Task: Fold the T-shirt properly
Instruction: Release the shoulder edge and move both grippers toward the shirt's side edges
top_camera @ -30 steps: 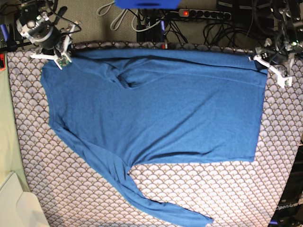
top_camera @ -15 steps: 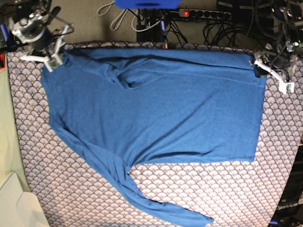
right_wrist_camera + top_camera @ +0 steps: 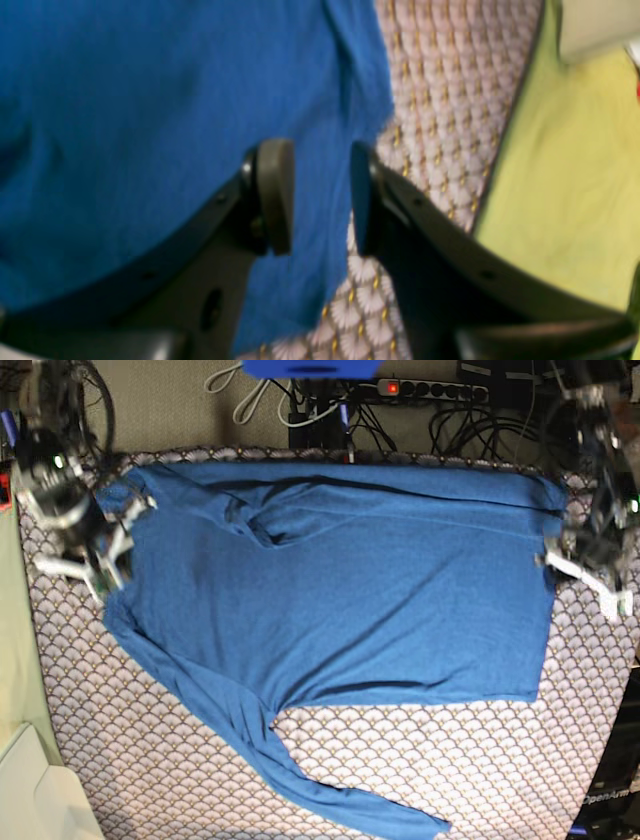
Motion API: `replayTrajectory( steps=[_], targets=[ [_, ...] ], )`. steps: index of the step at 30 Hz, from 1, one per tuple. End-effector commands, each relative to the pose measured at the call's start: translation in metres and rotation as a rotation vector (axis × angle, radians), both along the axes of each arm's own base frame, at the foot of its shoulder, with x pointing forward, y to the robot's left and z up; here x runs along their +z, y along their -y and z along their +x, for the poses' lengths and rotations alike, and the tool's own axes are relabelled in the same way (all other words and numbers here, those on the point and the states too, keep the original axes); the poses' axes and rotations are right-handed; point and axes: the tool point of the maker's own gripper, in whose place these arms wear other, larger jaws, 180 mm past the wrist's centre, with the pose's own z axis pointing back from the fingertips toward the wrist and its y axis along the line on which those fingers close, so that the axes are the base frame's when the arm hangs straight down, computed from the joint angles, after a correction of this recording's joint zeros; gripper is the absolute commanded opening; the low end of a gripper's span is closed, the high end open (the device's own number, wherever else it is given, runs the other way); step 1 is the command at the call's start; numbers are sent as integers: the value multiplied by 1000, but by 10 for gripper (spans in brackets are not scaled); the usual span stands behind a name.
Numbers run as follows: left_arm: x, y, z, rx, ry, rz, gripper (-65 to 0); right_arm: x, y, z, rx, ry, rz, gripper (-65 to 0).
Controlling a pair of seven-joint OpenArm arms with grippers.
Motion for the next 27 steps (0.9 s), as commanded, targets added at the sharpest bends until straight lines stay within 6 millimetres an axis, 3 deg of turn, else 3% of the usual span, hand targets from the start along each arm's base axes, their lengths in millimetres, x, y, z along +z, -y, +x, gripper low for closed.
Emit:
replayTrajectory(
  steps=[1, 5, 8, 14, 19, 22, 25, 27],
  targets=[
    [16, -10, 16, 16, 57, 13, -329, 14, 3, 18, -2, 45, -21, -443],
    [23, -23, 53, 65, 95, -37, -329, 15, 10, 74, -41, 27, -25, -443],
    [32, -34, 80, 98, 114, -47, -329, 5, 27, 113, -93, -13, -3, -443],
    [46, -24, 134, 40, 169, 81, -329, -20, 53, 172, -177, -82, 98, -443],
    [29, -16, 154, 13, 161, 112, -329, -52, 63, 188, -227, -125, 202, -443],
    [23, -19, 161, 30, 167, 95, -329, -70, 67, 183, -252, -149, 240, -443],
    [19, -22, 164, 45, 166, 86, -329, -76, 66, 180, -250, -149, 247, -443],
    [17, -23, 164, 46, 162, 85, -329, -88, 66, 169, -256, -175, 244, -443]
  ],
)
